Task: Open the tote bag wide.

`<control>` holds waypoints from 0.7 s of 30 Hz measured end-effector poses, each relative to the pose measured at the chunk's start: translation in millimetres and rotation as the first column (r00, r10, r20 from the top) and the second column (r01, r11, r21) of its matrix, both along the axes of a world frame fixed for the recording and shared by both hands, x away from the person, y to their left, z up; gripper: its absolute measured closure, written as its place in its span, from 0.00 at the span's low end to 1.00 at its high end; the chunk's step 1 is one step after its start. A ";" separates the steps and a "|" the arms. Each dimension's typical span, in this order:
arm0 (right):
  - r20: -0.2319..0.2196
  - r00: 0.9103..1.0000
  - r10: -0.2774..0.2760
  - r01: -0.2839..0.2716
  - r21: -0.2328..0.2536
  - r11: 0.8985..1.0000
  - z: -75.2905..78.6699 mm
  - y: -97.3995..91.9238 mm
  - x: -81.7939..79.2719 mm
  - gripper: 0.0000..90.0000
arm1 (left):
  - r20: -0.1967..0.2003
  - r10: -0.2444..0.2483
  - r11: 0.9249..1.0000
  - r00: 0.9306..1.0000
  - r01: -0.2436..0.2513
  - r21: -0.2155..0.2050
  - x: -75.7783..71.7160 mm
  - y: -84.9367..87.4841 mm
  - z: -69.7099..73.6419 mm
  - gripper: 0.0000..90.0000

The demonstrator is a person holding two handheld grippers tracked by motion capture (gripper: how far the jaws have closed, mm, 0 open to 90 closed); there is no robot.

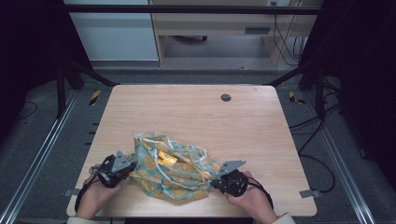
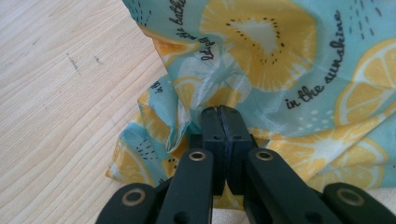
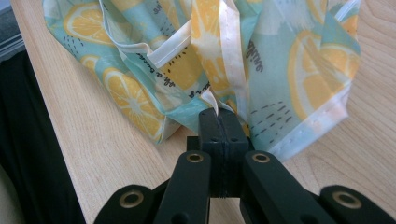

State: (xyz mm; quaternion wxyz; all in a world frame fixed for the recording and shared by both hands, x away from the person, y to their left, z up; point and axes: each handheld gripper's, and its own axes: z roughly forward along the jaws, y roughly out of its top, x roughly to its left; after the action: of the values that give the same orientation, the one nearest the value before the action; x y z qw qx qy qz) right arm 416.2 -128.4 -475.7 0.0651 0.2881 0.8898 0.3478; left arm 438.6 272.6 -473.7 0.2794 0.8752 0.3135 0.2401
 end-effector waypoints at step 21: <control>0.015 1.000 -0.014 0.014 0.021 1.000 2.3 -2.0 -5.4 0.72 | 0.065 0.034 0.994 0.997 -0.027 -0.103 -9.5 1.1 11.7 0.61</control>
State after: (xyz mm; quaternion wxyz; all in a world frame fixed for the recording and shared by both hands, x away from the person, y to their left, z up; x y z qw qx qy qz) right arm 410.8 -130.3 -473.4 0.0712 0.2923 0.8835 0.3589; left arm 429.1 273.7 -462.1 0.3302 0.8464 0.3293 0.2571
